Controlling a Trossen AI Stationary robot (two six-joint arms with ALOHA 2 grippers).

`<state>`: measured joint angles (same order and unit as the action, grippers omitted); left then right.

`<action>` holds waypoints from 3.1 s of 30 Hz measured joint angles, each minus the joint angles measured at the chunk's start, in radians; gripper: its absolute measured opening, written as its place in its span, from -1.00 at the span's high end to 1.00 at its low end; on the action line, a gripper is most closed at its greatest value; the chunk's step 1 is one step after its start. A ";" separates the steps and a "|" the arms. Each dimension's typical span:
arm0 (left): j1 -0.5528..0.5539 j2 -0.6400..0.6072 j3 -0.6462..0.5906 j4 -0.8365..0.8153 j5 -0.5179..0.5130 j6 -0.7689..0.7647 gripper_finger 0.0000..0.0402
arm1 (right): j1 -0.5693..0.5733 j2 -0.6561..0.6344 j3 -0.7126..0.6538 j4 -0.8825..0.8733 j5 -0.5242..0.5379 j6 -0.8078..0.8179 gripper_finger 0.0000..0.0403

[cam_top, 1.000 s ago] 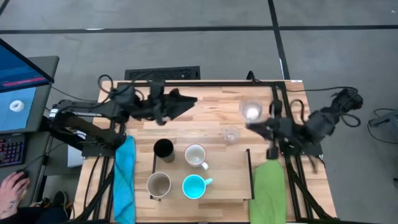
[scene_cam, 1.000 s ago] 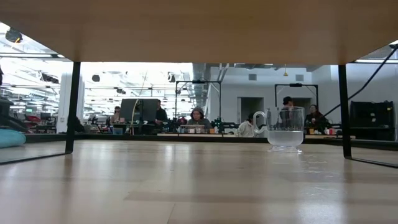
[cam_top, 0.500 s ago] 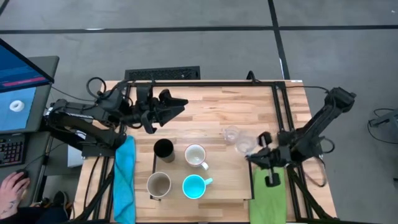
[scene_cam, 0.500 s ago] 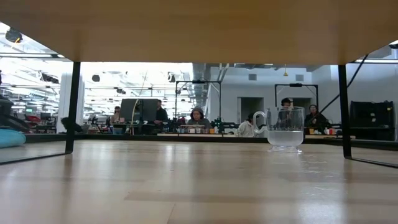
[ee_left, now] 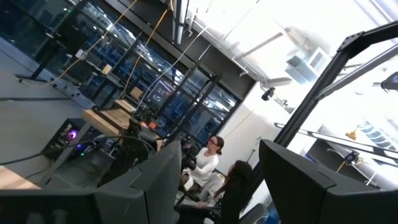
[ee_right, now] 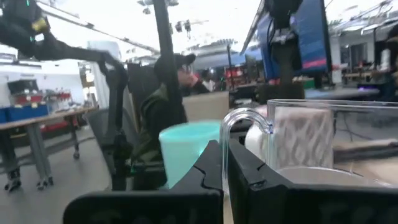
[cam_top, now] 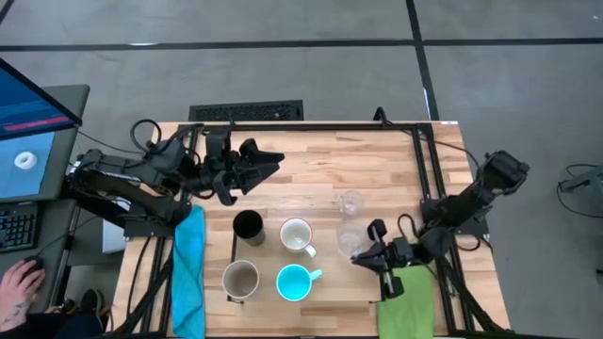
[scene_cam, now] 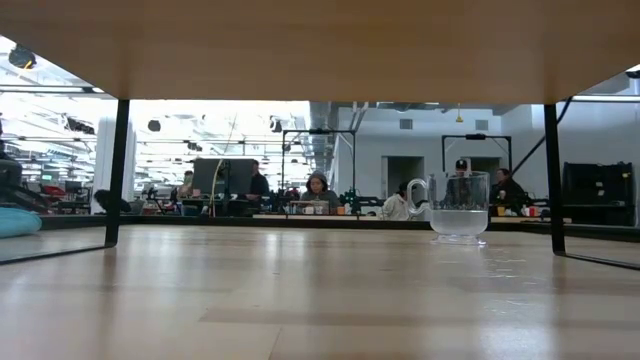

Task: Stack small to large cups/mugs on shelf
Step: Put the left transparent mug on the shelf

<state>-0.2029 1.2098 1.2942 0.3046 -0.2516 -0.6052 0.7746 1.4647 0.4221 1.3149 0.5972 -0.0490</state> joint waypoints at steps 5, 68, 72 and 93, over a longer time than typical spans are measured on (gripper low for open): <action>-0.022 0.000 0.000 0.000 -0.028 0.019 -0.04 | -0.009 0.123 0.000 0.134 -0.020 0.016 0.91; -0.090 0.001 0.000 0.000 -0.161 0.007 -0.04 | 0.014 -0.190 0.005 -0.500 0.007 0.363 -0.14; -0.093 0.001 0.000 0.000 -0.179 0.007 -0.04 | 0.036 -0.213 0.032 -0.611 0.001 0.378 -0.14; -0.097 0.001 0.000 0.000 -0.180 -0.027 -0.04 | 0.063 -0.263 0.326 -1.345 0.002 0.529 -0.14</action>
<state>-0.2998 1.2110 1.2942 0.3050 -0.4316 -0.6323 0.8381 1.2015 0.7485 -0.0298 0.5994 0.4796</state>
